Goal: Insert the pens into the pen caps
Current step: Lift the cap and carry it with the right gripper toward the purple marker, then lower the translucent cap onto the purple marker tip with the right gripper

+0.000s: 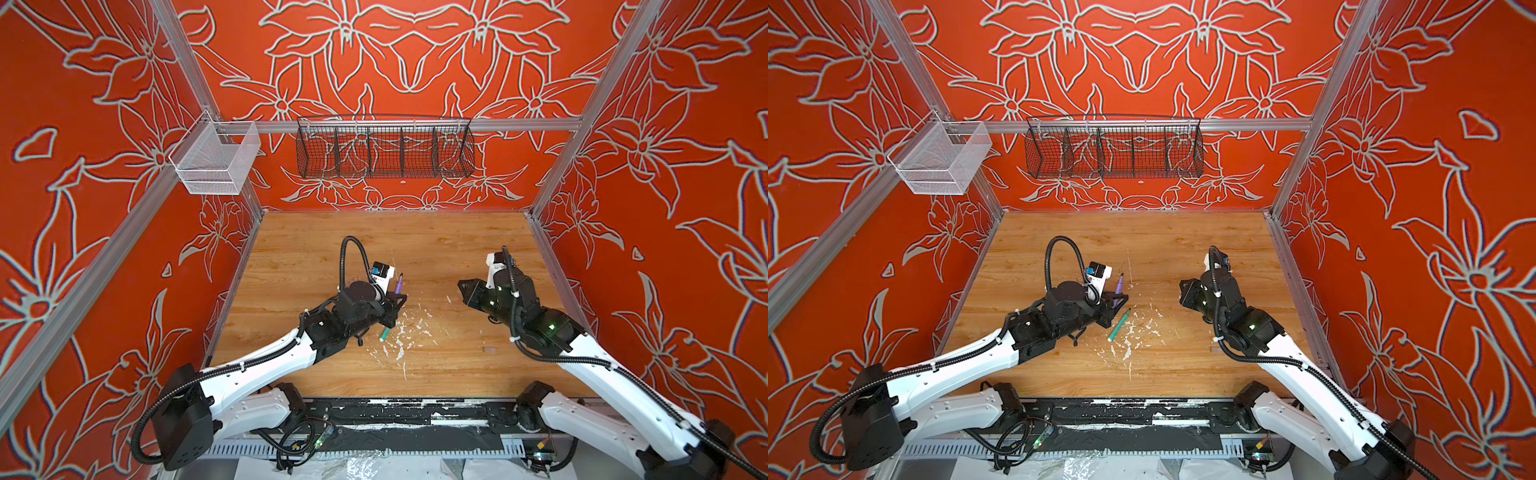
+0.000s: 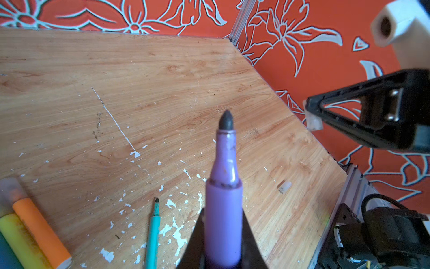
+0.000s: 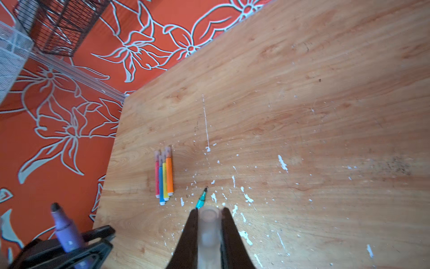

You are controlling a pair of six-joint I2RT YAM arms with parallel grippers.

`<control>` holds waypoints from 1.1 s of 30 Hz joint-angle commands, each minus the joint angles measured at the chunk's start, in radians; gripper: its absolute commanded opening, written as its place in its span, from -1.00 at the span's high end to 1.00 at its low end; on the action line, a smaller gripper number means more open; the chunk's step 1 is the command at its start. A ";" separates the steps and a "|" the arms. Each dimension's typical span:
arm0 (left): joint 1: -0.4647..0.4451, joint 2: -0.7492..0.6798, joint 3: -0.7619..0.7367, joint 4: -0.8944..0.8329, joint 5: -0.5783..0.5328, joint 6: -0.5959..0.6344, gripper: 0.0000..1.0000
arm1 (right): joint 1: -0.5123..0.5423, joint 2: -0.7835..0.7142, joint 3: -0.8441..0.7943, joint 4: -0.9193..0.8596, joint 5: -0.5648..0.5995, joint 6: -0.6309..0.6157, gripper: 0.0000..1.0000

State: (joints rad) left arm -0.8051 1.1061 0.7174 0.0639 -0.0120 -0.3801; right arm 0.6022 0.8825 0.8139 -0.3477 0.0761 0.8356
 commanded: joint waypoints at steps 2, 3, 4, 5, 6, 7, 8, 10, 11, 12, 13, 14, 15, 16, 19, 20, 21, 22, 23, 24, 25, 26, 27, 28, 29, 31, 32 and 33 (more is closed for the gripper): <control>0.001 -0.008 -0.013 0.056 0.053 0.001 1.00 | 0.033 0.009 0.031 0.129 -0.033 0.024 1.00; 0.000 -0.008 -0.015 0.064 0.064 0.004 1.00 | 0.045 0.017 0.034 0.156 -0.034 0.026 1.00; 0.000 -0.007 -0.020 0.074 0.076 0.006 1.00 | 0.063 0.029 0.043 0.177 -0.027 0.026 1.00; 0.000 -0.007 -0.024 0.083 0.087 0.006 1.00 | 0.082 0.046 0.057 0.190 -0.018 0.023 1.00; 0.000 -0.007 -0.027 0.090 0.096 0.007 1.00 | 0.099 0.063 0.071 0.198 -0.011 0.019 1.00; 0.000 -0.005 -0.030 0.096 0.105 0.009 1.00 | 0.119 0.084 0.089 0.208 -0.004 0.012 1.00; 0.000 -0.005 -0.031 0.101 0.114 0.011 1.00 | 0.137 0.105 0.105 0.219 -0.004 0.007 1.00; 0.000 -0.005 -0.035 0.112 0.129 0.013 1.00 | 0.153 0.150 0.126 0.250 -0.020 0.007 1.00; 0.000 -0.006 -0.035 0.115 0.133 0.014 1.00 | 0.156 0.171 0.133 0.270 -0.035 0.013 1.00; 0.000 -0.007 -0.037 0.117 0.136 0.015 1.00 | 0.157 0.191 0.138 0.286 -0.048 0.019 1.00; 0.000 -0.008 -0.037 0.119 0.138 0.014 1.00 | 0.158 0.210 0.142 0.306 -0.065 0.030 1.00; 0.000 -0.009 -0.039 0.117 0.142 0.015 1.00 | 0.159 0.227 0.142 0.325 -0.079 0.039 1.00; 0.000 -0.011 -0.038 0.118 0.142 0.015 1.00 | 0.160 0.238 0.138 0.345 -0.091 0.048 1.00; 0.000 -0.011 -0.039 0.119 0.140 0.016 1.00 | 0.161 0.246 0.135 0.362 -0.094 0.054 1.00; 0.000 -0.014 -0.040 0.118 0.135 0.014 1.00 | 0.165 0.253 0.115 0.399 -0.082 0.074 1.00; 0.000 -0.014 -0.042 0.119 0.137 0.014 1.00 | 0.169 0.251 0.105 0.418 -0.081 0.080 1.00; 0.000 -0.013 -0.042 0.121 0.140 0.013 1.00 | 0.171 0.252 0.097 0.436 -0.081 0.086 1.00; -0.001 -0.014 -0.042 0.121 0.144 0.012 1.00 | 0.174 0.252 0.089 0.457 -0.080 0.093 1.00; 0.000 -0.014 -0.042 0.123 0.148 0.013 1.00 | 0.178 0.253 0.083 0.477 -0.081 0.095 1.00; 0.000 -0.014 -0.042 0.125 0.150 0.012 1.00 | 0.180 0.256 0.079 0.488 -0.081 0.099 1.00; 0.000 -0.014 -0.042 0.125 0.153 0.013 1.00 | 0.182 0.259 0.079 0.497 -0.081 0.101 1.00; 0.000 -0.015 -0.042 0.126 0.155 0.013 1.00 | 0.185 0.265 0.080 0.506 -0.082 0.103 1.00; 0.000 -0.015 -0.042 0.126 0.156 0.012 1.00 | 0.188 0.270 0.084 0.511 -0.082 0.102 1.00; 0.000 -0.017 -0.042 0.126 0.156 0.012 1.00 | 0.192 0.278 0.087 0.516 -0.081 0.104 1.00; 0.000 -0.018 -0.044 0.126 0.155 0.014 1.00 | 0.196 0.287 0.088 0.523 -0.082 0.106 1.00; 0.000 -0.023 -0.045 0.127 0.155 0.014 1.00 | 0.203 0.303 0.091 0.537 -0.083 0.106 1.00; -0.001 -0.024 -0.045 0.128 0.155 0.014 1.00 | 0.206 0.309 0.094 0.539 -0.082 0.106 1.00; -0.001 -0.025 -0.047 0.129 0.155 0.014 1.00 | 0.209 0.317 0.098 0.539 -0.080 0.105 1.00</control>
State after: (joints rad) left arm -0.8051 1.1049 0.6861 0.1513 0.1307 -0.3786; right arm 0.7994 1.1820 0.9024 0.1471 0.0135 0.9237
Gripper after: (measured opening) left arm 0.146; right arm 0.168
